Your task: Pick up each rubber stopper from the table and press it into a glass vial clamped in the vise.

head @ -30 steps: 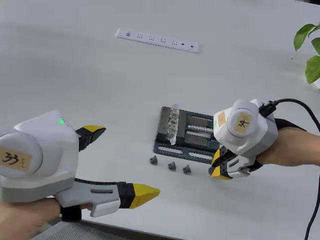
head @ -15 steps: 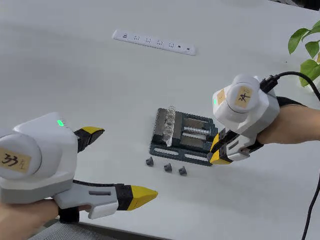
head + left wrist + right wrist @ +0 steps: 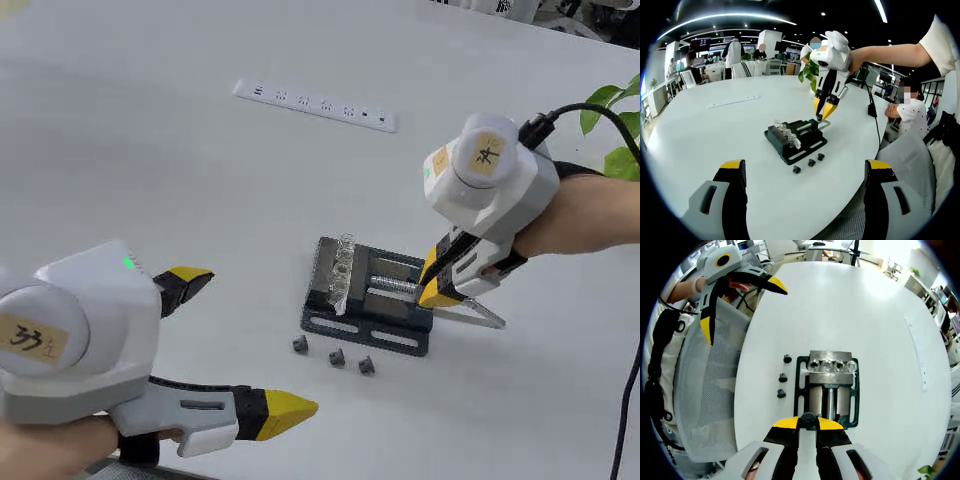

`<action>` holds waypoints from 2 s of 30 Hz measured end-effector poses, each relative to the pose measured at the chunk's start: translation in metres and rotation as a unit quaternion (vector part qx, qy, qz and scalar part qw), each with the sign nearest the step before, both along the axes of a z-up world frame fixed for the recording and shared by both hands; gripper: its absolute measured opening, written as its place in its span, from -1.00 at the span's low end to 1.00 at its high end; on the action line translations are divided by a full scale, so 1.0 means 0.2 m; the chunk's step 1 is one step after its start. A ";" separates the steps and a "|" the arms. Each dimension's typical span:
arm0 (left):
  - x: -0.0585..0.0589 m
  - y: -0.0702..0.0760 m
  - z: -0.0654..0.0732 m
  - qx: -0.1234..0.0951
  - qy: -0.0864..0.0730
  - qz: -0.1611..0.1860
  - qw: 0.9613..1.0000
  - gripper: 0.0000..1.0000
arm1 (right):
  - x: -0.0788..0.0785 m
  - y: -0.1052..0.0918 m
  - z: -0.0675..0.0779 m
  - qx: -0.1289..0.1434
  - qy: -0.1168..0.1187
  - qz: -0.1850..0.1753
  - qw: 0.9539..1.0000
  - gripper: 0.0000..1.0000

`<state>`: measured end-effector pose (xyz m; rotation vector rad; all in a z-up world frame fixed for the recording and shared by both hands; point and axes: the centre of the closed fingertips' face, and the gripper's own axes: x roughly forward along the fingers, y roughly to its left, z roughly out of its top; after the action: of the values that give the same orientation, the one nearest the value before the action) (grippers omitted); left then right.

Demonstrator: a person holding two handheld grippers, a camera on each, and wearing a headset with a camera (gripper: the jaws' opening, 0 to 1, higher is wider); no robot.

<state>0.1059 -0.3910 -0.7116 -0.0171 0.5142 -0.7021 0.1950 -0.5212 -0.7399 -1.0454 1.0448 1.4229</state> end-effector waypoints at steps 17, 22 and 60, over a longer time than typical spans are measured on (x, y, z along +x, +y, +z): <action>0.01 0.00 -0.01 -0.001 0.003 0.002 1.000 0.97 | 0.20 0.13 0.08 -0.001 -0.019 0.023 1.000 -0.85; 0.02 0.01 -0.02 -0.003 0.004 0.002 1.000 0.97 | 0.22 0.17 0.10 -0.001 -0.020 0.028 0.999 -0.85; 0.05 0.05 -0.09 -0.014 0.022 0.017 1.000 0.96 | 0.29 0.40 -0.05 0.001 -0.001 0.065 0.998 -0.85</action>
<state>0.1164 -0.3816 -0.7303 -0.0677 0.5449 -0.6777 0.2535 -0.4421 -0.7506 -1.1306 0.9897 1.5272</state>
